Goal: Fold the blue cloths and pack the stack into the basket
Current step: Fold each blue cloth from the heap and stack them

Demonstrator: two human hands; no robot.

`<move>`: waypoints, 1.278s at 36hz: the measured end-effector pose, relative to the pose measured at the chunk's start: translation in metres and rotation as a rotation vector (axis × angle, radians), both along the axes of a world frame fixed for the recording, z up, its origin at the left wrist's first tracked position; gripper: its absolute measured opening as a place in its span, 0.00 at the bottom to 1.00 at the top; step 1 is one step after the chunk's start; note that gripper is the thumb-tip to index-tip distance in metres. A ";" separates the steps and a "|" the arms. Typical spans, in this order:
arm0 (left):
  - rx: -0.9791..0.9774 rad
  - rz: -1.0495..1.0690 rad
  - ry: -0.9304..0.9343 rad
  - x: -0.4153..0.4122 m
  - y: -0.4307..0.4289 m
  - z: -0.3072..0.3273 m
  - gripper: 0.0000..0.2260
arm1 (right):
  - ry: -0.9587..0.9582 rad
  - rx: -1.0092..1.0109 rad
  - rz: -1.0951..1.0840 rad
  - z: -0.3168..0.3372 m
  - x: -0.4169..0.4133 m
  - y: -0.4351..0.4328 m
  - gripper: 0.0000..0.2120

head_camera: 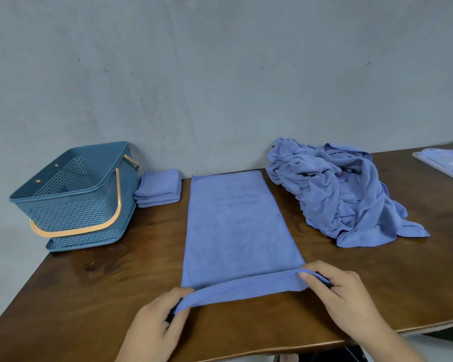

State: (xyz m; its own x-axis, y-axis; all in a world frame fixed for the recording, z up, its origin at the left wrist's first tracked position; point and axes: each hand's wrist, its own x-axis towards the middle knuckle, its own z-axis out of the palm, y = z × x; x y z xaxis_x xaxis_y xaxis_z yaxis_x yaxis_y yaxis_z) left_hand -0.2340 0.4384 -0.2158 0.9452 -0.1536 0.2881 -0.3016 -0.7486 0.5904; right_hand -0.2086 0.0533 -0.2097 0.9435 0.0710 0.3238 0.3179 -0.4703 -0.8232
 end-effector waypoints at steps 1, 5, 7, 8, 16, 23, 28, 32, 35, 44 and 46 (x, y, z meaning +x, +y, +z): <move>-0.004 0.009 0.000 -0.002 0.003 0.001 0.08 | -0.016 0.004 -0.042 -0.001 0.000 -0.001 0.07; 0.001 0.016 0.007 -0.009 0.006 0.005 0.11 | -0.079 -0.027 -0.123 0.000 -0.001 0.001 0.05; 0.007 0.019 0.008 -0.010 0.005 0.008 0.08 | -0.072 -0.013 -0.140 0.001 -0.001 0.003 0.04; -0.006 0.019 0.015 -0.009 0.004 0.010 0.06 | -0.063 0.003 -0.144 0.002 -0.001 0.002 0.04; -0.085 0.020 0.131 -0.006 0.002 0.016 0.06 | -0.011 -0.002 -0.159 0.003 0.002 0.001 0.06; -0.255 0.031 0.132 0.001 -0.008 0.027 0.09 | 0.020 0.019 -0.119 0.010 0.012 0.003 0.11; -0.371 0.054 0.090 0.031 -0.016 0.037 0.11 | 0.055 0.067 -0.092 0.025 0.043 0.008 0.20; -0.466 0.036 0.095 0.064 -0.024 0.053 0.12 | 0.022 0.008 -0.110 0.031 0.080 0.009 0.25; -0.415 0.066 0.101 0.098 -0.024 0.059 0.15 | -0.013 -0.042 -0.105 0.038 0.110 0.011 0.26; -0.142 0.247 -0.009 0.230 -0.022 0.075 0.17 | -0.214 -0.499 -0.312 0.056 0.230 0.025 0.20; -0.018 0.301 -0.034 0.260 -0.022 0.071 0.16 | -0.177 -0.692 -0.362 0.061 0.255 0.035 0.17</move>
State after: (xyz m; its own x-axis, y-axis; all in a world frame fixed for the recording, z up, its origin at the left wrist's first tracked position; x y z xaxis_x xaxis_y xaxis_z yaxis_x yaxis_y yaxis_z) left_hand 0.0259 0.4162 -0.1446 0.9374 0.1371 0.3200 -0.0874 -0.7970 0.5976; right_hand 0.0464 0.0878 -0.1489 0.8851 0.0098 0.4652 0.1463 -0.9550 -0.2581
